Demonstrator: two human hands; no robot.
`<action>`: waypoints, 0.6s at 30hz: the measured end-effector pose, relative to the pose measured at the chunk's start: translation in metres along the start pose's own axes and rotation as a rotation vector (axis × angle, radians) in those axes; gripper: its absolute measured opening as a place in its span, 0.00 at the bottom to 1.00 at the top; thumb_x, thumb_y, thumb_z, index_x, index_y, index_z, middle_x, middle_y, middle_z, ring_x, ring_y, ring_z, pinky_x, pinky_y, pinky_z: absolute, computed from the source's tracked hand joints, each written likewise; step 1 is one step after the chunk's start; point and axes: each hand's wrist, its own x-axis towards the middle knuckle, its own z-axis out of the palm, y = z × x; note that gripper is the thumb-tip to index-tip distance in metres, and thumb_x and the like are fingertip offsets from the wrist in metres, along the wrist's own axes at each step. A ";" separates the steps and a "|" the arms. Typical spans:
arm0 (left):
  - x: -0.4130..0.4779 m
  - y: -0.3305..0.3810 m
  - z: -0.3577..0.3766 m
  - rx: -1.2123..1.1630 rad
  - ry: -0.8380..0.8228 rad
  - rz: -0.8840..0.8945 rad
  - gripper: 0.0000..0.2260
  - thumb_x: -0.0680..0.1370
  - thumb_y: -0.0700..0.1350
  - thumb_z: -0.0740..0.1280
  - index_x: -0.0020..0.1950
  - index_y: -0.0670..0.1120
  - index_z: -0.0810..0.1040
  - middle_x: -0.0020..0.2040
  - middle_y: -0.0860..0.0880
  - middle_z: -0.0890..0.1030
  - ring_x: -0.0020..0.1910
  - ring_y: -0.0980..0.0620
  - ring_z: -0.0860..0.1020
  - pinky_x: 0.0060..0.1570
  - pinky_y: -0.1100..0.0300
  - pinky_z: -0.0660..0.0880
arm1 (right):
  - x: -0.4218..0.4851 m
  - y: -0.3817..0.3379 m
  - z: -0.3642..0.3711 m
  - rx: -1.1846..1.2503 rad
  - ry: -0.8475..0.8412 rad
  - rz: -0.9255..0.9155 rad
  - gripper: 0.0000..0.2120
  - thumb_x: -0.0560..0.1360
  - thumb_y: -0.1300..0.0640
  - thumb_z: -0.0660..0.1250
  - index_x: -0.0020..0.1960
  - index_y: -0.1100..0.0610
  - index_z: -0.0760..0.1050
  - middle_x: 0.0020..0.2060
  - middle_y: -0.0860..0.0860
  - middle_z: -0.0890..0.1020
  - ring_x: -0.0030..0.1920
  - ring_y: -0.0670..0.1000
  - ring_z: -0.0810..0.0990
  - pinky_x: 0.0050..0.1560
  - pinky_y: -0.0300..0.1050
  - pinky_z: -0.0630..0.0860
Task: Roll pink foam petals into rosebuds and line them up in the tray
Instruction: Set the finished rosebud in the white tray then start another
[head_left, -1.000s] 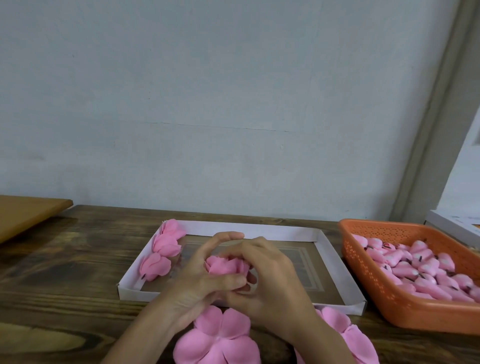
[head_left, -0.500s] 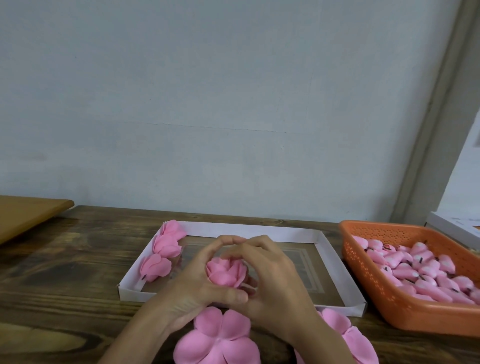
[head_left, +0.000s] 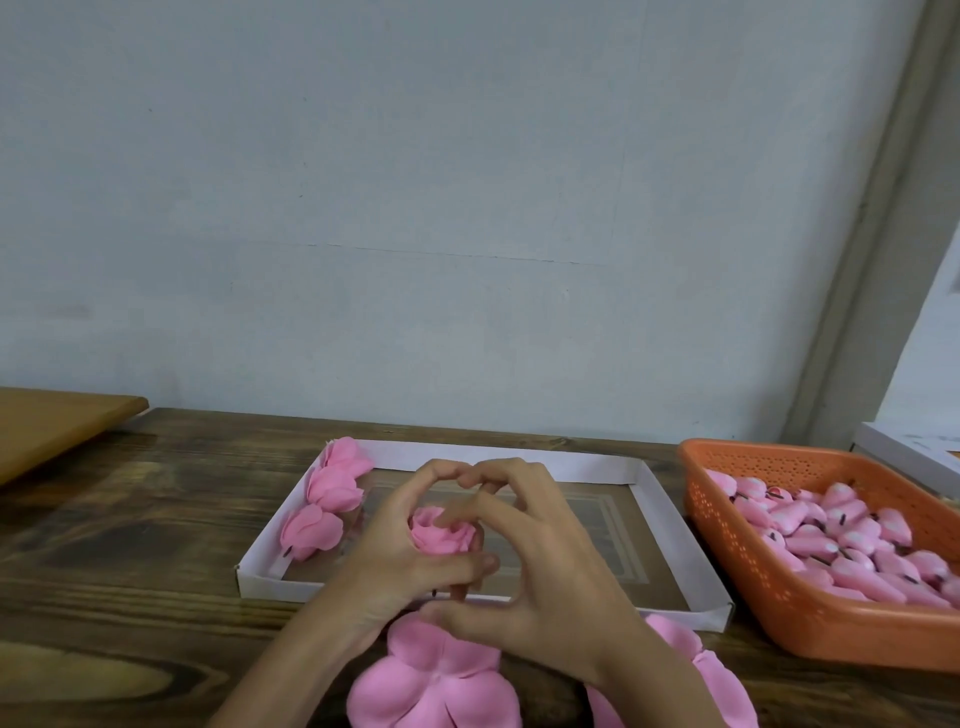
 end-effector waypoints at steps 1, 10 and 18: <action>0.000 0.000 0.000 -0.011 -0.009 -0.002 0.33 0.64 0.39 0.83 0.65 0.56 0.77 0.46 0.38 0.84 0.42 0.34 0.84 0.38 0.48 0.83 | 0.000 0.000 0.000 0.024 0.005 0.004 0.26 0.66 0.40 0.81 0.61 0.42 0.79 0.64 0.41 0.71 0.66 0.49 0.73 0.62 0.43 0.74; 0.004 0.009 0.004 -0.437 0.180 -0.068 0.12 0.67 0.35 0.77 0.42 0.43 0.77 0.43 0.36 0.80 0.39 0.44 0.81 0.43 0.52 0.80 | 0.002 -0.005 0.015 0.069 0.211 0.135 0.19 0.67 0.44 0.80 0.49 0.48 0.75 0.45 0.41 0.78 0.47 0.46 0.77 0.44 0.37 0.72; 0.004 0.011 0.008 -0.638 0.196 -0.046 0.16 0.70 0.35 0.79 0.38 0.46 0.71 0.47 0.40 0.81 0.48 0.47 0.85 0.39 0.56 0.81 | -0.002 -0.019 0.042 0.102 0.279 0.234 0.16 0.67 0.49 0.79 0.52 0.44 0.77 0.48 0.38 0.81 0.49 0.43 0.82 0.46 0.42 0.80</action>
